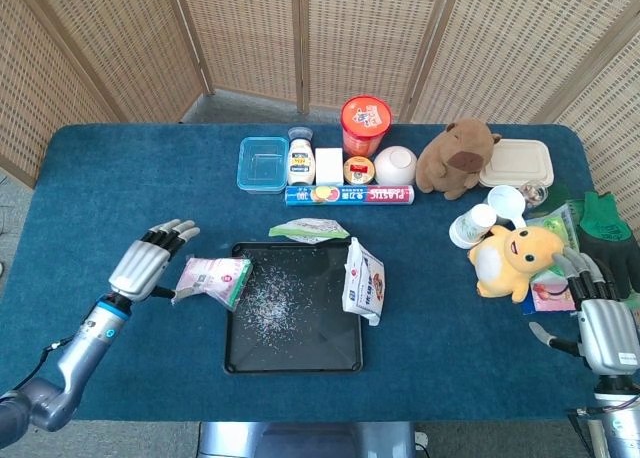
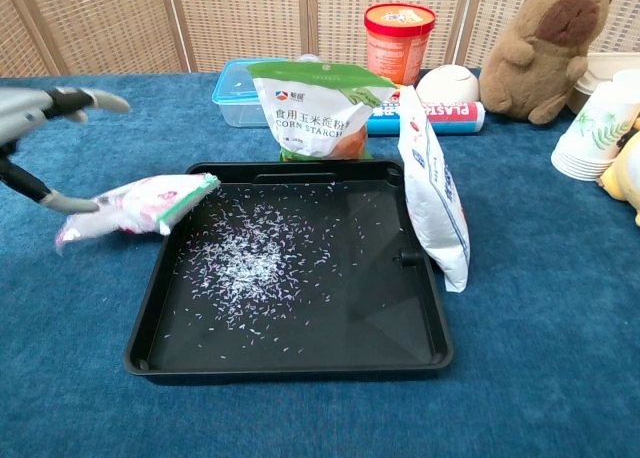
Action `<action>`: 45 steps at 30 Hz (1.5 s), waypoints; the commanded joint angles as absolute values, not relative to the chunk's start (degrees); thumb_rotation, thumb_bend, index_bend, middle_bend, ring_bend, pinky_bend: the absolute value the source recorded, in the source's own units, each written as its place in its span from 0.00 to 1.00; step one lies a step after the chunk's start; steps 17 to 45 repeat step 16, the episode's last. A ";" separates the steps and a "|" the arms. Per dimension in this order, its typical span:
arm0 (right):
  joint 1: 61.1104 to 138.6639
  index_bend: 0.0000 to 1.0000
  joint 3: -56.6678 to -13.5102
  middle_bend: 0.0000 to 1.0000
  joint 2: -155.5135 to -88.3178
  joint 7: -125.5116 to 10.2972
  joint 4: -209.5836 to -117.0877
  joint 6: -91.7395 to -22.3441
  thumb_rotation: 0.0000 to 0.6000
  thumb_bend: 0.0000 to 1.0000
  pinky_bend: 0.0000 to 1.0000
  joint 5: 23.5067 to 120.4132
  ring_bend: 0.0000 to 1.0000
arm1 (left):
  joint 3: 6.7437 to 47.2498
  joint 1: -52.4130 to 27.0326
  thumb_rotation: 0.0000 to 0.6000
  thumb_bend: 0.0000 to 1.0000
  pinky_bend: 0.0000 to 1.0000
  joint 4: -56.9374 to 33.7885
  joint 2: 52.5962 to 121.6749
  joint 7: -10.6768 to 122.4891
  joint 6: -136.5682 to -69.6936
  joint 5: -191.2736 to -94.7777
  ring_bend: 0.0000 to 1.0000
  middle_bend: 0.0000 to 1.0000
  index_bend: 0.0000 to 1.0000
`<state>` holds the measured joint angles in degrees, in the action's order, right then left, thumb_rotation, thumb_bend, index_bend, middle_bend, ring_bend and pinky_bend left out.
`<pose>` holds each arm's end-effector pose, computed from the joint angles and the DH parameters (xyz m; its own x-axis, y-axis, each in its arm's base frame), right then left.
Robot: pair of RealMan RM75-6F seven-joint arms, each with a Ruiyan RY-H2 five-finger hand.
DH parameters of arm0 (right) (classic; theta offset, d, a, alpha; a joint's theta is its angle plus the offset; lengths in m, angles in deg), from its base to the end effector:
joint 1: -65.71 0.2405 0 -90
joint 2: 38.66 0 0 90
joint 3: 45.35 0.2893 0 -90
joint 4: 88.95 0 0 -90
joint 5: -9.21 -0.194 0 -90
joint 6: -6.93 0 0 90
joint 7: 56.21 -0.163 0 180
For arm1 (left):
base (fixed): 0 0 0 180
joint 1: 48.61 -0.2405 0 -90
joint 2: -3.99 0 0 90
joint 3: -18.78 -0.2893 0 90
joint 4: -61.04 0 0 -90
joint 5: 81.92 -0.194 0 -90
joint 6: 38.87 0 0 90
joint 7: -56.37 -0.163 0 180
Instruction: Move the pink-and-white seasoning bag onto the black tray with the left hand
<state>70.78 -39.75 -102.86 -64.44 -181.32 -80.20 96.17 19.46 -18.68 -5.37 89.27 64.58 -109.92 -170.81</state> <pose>-0.3241 -0.2110 0.1995 0.2534 0.0768 0.9643 -0.9654 -0.0440 0.2572 -0.2753 0.3394 0.0502 0.4248 0.1104 0.8985 0.8442 -0.4067 -0.3492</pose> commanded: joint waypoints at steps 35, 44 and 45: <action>70.44 0.01 -39.58 0.00 -102.22 -65.28 -181.61 -80.90 1.00 0.00 0.00 96.29 0.01 | 15.30 -30.08 0.98 0.00 0.13 -21.45 72.66 54.77 -119.10 -169.58 0.00 0.00 0.00; 70.44 0.01 -39.58 0.00 -102.22 -65.28 -181.61 -80.90 1.00 0.00 0.00 96.29 0.01 | 15.30 -30.08 0.98 0.00 0.13 -21.45 72.66 54.77 -119.10 -169.58 0.00 0.00 0.00; 70.44 0.01 -39.58 0.00 -102.22 -65.28 -181.61 -80.90 1.00 0.00 0.00 96.29 0.01 | 15.30 -30.08 0.98 0.00 0.13 -21.45 72.66 54.77 -119.10 -169.58 0.00 0.00 0.00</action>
